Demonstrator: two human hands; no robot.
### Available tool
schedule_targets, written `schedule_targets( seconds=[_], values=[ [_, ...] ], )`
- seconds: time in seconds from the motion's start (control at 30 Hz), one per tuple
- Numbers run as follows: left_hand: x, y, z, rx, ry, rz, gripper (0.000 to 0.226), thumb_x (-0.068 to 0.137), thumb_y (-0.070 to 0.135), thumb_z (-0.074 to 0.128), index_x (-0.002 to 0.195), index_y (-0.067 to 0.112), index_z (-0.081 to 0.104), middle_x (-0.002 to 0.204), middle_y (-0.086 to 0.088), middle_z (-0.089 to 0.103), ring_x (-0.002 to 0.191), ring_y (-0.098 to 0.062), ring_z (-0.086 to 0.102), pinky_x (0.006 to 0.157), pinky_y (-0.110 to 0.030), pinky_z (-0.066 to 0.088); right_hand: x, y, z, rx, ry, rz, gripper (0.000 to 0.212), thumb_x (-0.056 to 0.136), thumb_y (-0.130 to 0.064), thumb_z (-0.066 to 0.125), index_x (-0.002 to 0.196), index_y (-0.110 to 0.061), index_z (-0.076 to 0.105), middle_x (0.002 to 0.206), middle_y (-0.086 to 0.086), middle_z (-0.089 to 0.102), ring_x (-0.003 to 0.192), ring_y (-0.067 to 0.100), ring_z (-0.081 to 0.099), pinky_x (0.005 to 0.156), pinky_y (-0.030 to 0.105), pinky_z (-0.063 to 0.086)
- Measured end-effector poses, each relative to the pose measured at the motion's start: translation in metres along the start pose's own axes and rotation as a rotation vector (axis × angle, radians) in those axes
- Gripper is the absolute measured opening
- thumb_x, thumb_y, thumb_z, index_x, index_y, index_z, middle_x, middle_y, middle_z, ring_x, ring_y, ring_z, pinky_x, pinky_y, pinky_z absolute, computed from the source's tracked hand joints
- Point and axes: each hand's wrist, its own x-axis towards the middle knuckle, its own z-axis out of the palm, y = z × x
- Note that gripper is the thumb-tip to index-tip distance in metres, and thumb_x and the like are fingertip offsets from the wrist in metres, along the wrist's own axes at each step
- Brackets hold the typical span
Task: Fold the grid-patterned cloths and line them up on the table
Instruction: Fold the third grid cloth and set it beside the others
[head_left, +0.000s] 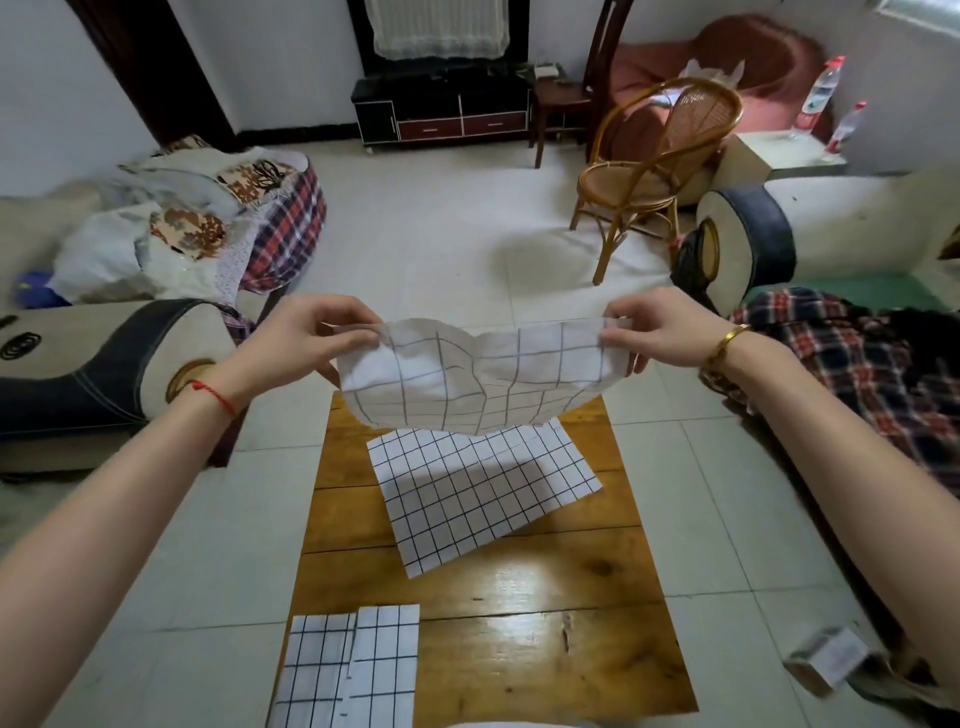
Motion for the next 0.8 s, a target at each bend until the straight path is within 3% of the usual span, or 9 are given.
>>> schedule_targets(
  seconds=[0.13,0.23,0.4,0.57,0.7,0.8],
  values=[
    [-0.001,-0.001,-0.007,-0.137,-0.112,-0.134,0.018,0.085,0.022,0.066,0.099,0.012,0.071,0.099,-0.013,0.066,0.080,-0.022,0.066,0.052,-0.032,0.058,-0.002,-0.001,-0.003,0.221,-0.153,0.142,0.026,0.092,-0.023,0.058,0.100,0.002,0.061,0.076,0.020,0.069,0.067,0.029,0.072,0.061,0.039,0.060],
    [-0.001,-0.007,-0.009,-0.288,-0.269,-0.281,0.024,0.084,0.029,0.072,0.102,0.014,0.070,0.096,-0.017,0.061,0.074,-0.023,0.060,0.048,-0.026,0.056,0.000,0.003,-0.003,0.315,-0.242,0.233,0.028,0.092,-0.020,0.057,0.103,0.005,0.057,0.067,0.011,0.064,0.067,0.033,0.071,0.059,0.037,0.060],
    [0.002,-0.018,-0.007,-0.485,-0.394,-0.430,0.017,0.087,0.022,0.061,0.099,0.015,0.072,0.089,-0.014,0.062,0.049,-0.011,0.057,0.040,-0.015,0.048,0.007,0.015,0.001,0.431,-0.407,0.281,0.032,0.091,-0.023,0.059,0.095,0.007,0.053,0.059,0.006,0.051,0.059,0.027,0.066,0.045,0.026,0.051],
    [0.019,-0.044,-0.005,-0.462,-0.320,-0.448,0.035,0.079,0.037,0.075,0.104,0.012,0.069,0.092,-0.014,0.059,0.059,-0.013,0.058,0.042,-0.016,0.049,0.025,0.028,0.014,0.425,-0.305,0.284,0.039,0.092,-0.025,0.059,0.102,0.012,0.052,0.062,0.008,0.051,0.055,0.023,0.064,0.044,0.024,0.049],
    [0.037,-0.070,0.007,-0.277,-0.213,-0.462,0.023,0.090,0.027,0.064,0.106,0.011,0.068,0.093,-0.014,0.060,0.075,-0.023,0.057,0.047,-0.021,0.053,0.041,0.037,0.034,0.278,-0.122,0.260,0.028,0.093,-0.030,0.058,0.094,-0.003,0.062,0.056,0.003,0.060,0.045,0.012,0.058,0.043,0.021,0.045],
    [0.051,-0.093,0.021,-0.201,-0.137,-0.443,0.016,0.090,0.025,0.065,0.100,0.014,0.070,0.088,-0.008,0.059,0.072,-0.017,0.057,0.050,-0.026,0.056,0.057,0.049,0.053,0.225,-0.044,0.273,0.020,0.093,-0.032,0.057,0.090,-0.013,0.063,0.056,0.002,0.060,0.040,0.007,0.051,0.040,0.019,0.040]
  ],
)
